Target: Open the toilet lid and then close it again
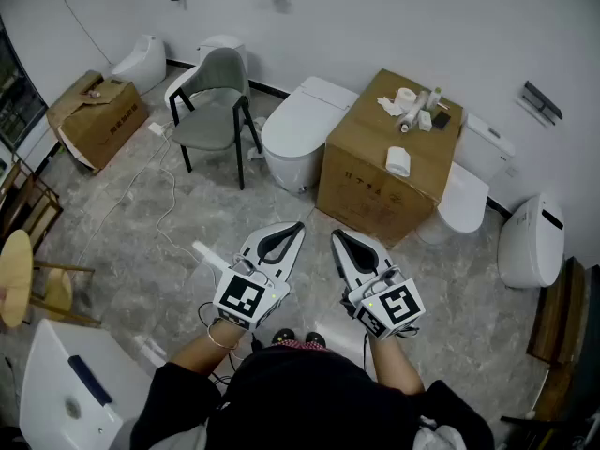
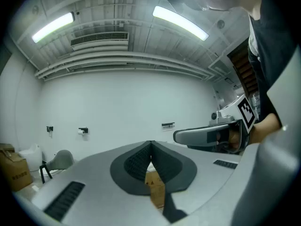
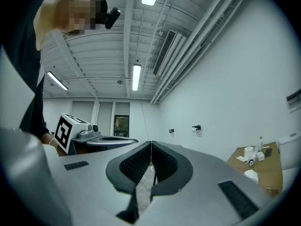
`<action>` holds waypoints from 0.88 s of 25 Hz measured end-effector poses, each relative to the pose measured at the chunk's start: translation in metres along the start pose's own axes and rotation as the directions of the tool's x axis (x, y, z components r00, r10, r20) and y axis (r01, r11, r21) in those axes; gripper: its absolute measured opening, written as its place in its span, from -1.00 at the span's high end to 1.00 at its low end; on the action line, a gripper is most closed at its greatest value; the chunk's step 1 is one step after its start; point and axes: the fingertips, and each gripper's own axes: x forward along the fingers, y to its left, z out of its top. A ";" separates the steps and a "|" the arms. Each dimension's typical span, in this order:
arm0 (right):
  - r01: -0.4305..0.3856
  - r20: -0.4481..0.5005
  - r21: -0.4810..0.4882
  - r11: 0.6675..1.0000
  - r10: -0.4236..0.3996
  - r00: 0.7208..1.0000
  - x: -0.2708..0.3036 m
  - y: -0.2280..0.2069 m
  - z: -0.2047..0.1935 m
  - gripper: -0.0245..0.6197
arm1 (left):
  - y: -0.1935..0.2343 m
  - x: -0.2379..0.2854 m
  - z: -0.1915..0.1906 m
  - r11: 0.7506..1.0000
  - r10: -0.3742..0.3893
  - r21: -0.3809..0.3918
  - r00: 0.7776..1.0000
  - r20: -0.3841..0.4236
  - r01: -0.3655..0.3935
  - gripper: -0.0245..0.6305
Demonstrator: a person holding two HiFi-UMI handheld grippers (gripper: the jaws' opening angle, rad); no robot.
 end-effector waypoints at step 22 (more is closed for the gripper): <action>-0.077 0.167 0.120 0.990 0.056 0.984 -0.025 -0.035 0.009 0.86 | -0.018 0.009 0.000 0.998 0.063 0.008 0.997 -0.035 -0.062 0.91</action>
